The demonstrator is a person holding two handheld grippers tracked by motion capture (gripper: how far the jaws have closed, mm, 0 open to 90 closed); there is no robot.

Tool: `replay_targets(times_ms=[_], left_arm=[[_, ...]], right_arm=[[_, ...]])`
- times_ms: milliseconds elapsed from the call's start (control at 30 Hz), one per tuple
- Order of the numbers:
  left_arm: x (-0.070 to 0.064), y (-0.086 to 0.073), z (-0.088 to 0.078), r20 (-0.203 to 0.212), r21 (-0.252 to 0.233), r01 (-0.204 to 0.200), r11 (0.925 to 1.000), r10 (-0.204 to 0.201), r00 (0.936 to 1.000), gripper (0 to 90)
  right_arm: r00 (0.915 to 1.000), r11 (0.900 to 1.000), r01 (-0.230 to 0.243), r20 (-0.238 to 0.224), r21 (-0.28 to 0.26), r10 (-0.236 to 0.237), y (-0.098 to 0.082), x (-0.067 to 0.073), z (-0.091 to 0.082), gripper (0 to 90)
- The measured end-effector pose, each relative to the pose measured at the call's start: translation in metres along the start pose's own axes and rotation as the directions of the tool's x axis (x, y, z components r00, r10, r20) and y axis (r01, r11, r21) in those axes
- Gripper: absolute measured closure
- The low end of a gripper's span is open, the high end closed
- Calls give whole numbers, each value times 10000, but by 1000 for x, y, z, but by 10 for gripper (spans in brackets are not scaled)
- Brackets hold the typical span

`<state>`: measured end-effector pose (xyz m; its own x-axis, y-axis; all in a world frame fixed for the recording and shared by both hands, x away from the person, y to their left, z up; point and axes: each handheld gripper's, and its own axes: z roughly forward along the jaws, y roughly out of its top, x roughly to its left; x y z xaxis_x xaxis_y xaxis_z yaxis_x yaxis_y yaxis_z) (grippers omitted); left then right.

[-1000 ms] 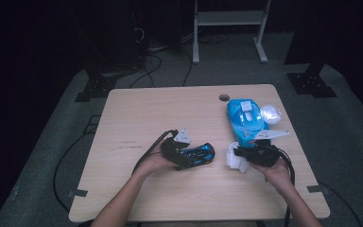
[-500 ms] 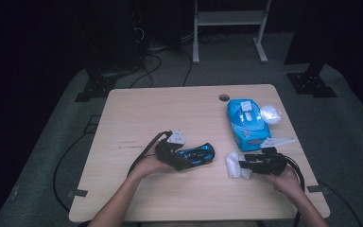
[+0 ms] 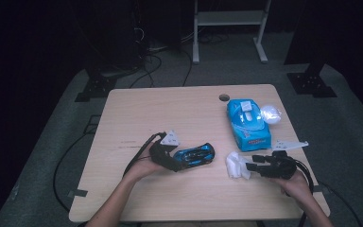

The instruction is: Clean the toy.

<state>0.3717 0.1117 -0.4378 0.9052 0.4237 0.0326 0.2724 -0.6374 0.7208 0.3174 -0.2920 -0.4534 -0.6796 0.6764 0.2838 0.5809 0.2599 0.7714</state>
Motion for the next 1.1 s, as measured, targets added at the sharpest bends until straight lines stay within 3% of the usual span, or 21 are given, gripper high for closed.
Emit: replay_targets(times_ms=[667, 867, 1100], left_arm=[[6, -40, -39, -771, -312, 434, 9986, -457, 9960, 125], [4, -51, -45, -915, -382, 388, 9985, -422, 9949, 125], [5, -65, -51, -1101, -439, 705, 9965, -750, 9911, 117]], right_arm=[[9997, 9999, -8, 231, -144, 11, -4, 0, -8, 437], [9997, 9999, -17, 259, -152, 21, -4, -1, -9, 435], [9997, 9999, 29, 246, -103, -27, -8, -1, -7, 433]])
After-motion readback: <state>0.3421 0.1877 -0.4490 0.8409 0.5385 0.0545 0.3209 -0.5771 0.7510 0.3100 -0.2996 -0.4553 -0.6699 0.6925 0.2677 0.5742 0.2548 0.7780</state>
